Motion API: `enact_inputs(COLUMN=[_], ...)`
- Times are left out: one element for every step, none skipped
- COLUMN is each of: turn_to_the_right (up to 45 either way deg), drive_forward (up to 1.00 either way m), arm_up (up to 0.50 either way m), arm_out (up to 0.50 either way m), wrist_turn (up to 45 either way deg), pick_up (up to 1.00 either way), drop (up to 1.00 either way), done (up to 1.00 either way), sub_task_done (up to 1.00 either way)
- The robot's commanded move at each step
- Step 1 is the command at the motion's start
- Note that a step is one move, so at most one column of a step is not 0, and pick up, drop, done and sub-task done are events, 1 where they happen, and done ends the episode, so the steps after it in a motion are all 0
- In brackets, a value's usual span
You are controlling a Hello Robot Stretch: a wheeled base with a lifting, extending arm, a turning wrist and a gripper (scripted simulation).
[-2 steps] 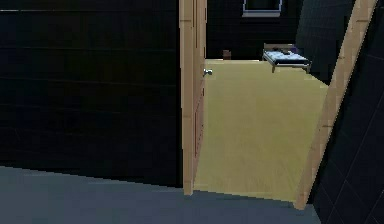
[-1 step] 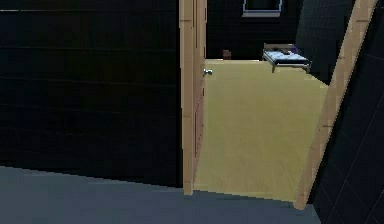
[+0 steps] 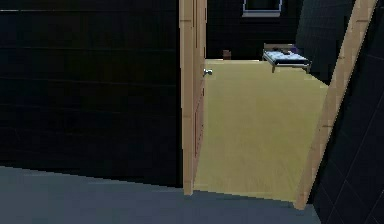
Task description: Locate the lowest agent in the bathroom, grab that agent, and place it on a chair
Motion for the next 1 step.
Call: enact_inputs(turn_to_the_right=[0.0], drive_forward=[0.00], arm_up=[0.00], arm_out=[0.00], wrist_turn=[45.0], pick_up=[0.00], drop=[0.00], done=[0.00], sub_task_done=[0.00])
